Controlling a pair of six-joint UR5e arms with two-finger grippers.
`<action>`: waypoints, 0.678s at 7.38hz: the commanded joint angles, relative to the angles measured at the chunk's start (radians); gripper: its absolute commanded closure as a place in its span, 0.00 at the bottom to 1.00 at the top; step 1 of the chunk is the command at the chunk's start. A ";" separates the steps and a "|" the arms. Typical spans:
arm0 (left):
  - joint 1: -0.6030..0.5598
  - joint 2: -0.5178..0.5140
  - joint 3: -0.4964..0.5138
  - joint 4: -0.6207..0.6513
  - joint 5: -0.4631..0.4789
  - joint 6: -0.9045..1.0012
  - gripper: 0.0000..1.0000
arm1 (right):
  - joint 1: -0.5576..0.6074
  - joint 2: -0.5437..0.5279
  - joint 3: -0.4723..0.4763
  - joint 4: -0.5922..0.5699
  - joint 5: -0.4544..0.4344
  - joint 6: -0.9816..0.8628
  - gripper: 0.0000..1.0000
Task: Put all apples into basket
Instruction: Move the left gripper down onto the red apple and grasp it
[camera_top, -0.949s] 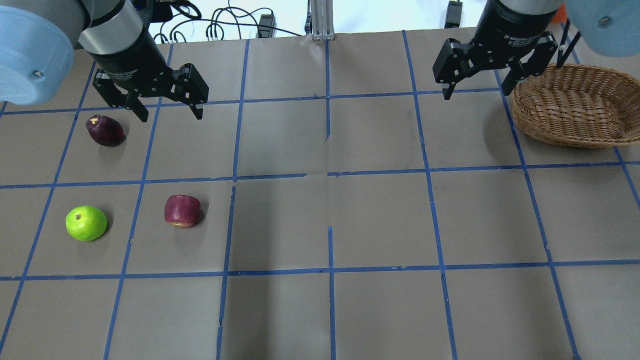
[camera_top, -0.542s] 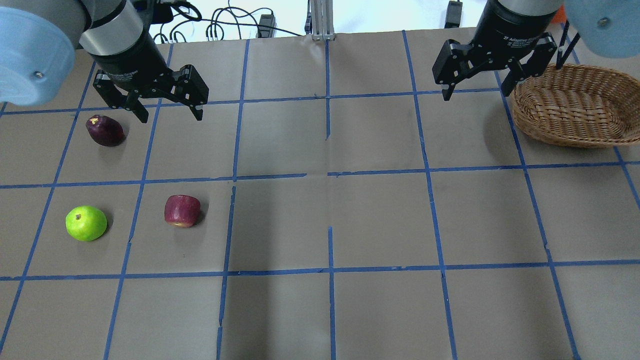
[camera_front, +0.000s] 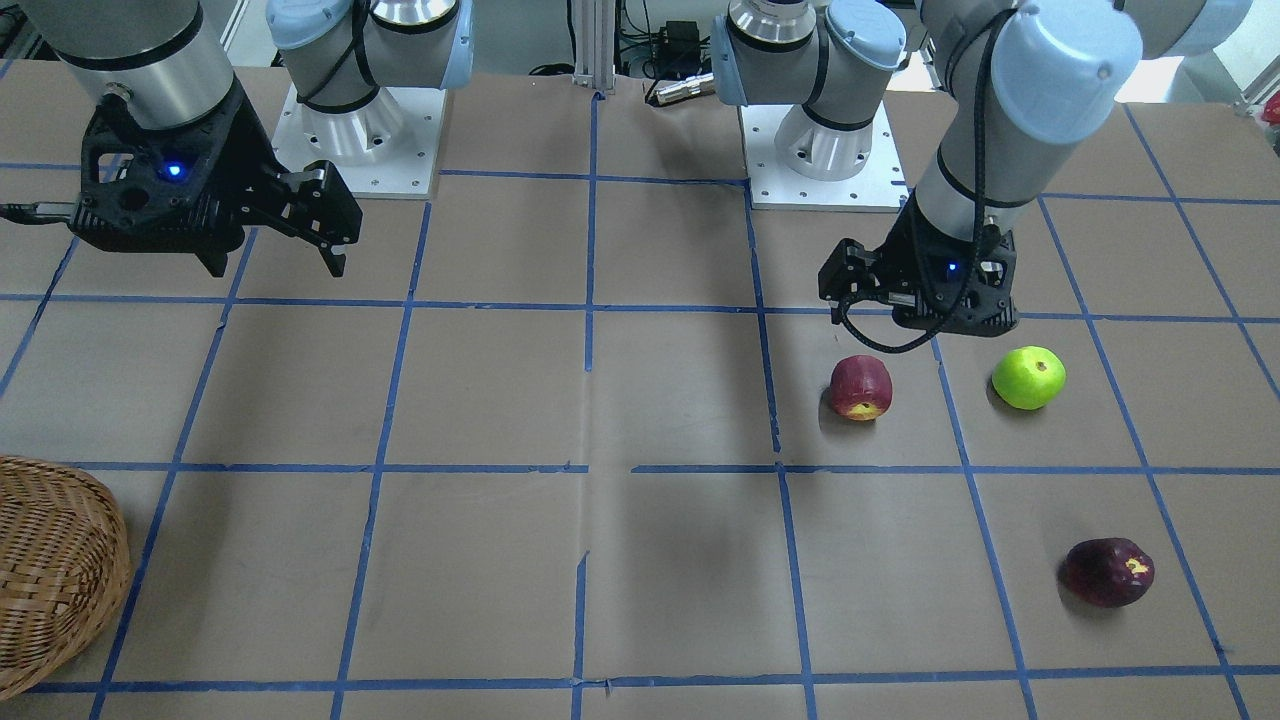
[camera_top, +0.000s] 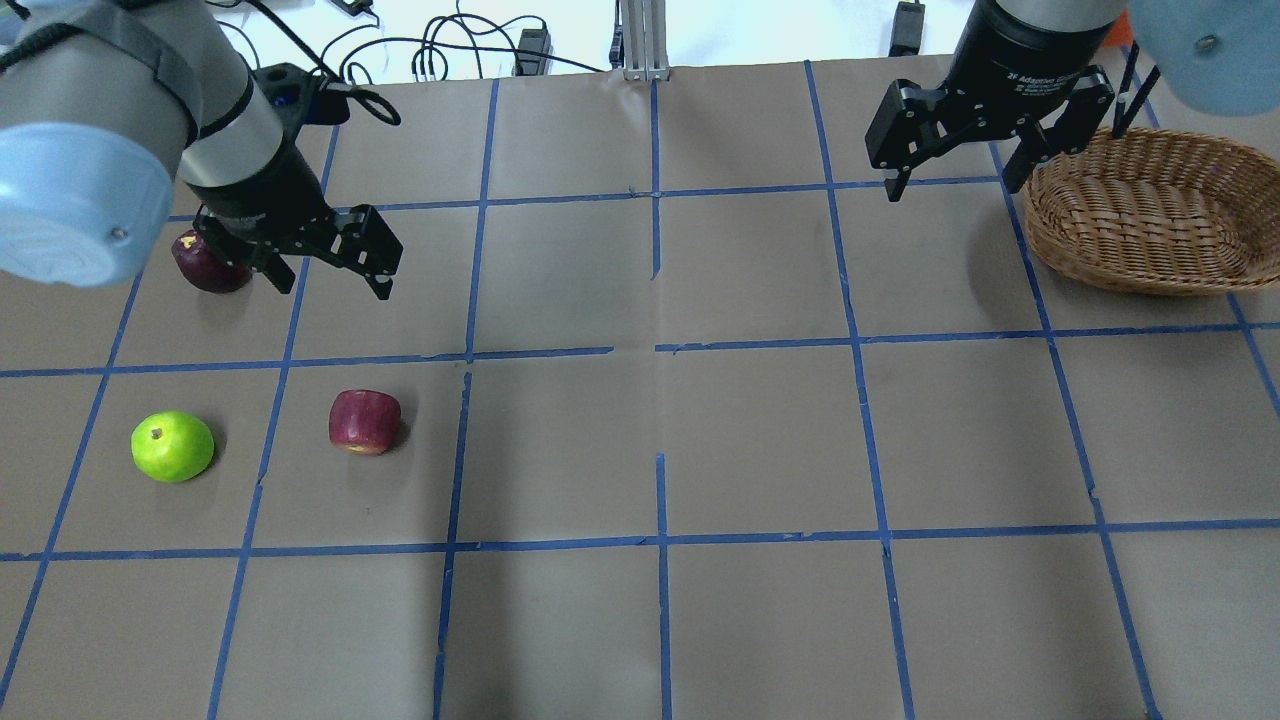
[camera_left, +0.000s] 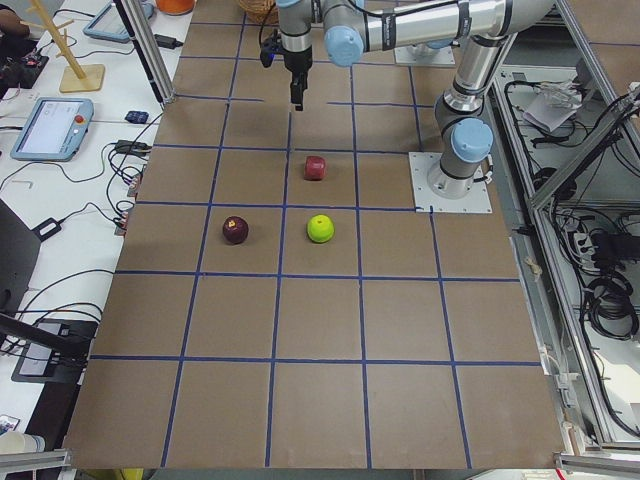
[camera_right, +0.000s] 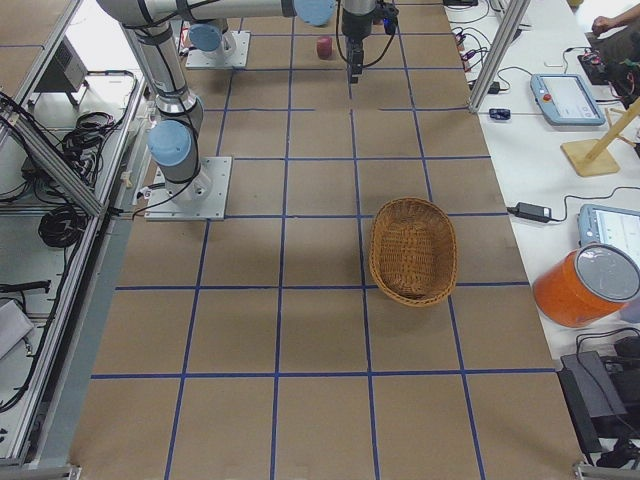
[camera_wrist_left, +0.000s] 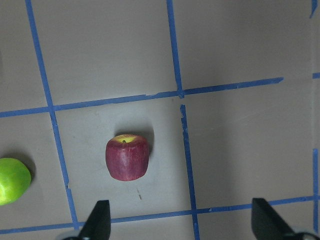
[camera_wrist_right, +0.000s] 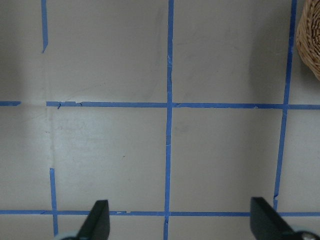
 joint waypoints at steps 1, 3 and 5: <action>0.069 0.003 -0.229 0.230 0.002 0.061 0.00 | 0.000 0.000 0.005 0.001 0.000 0.000 0.00; 0.078 -0.052 -0.376 0.413 0.080 0.070 0.00 | 0.000 0.000 0.005 -0.001 0.002 0.000 0.00; 0.078 -0.093 -0.388 0.440 0.090 0.088 0.00 | 0.000 0.000 0.006 -0.002 0.003 0.000 0.00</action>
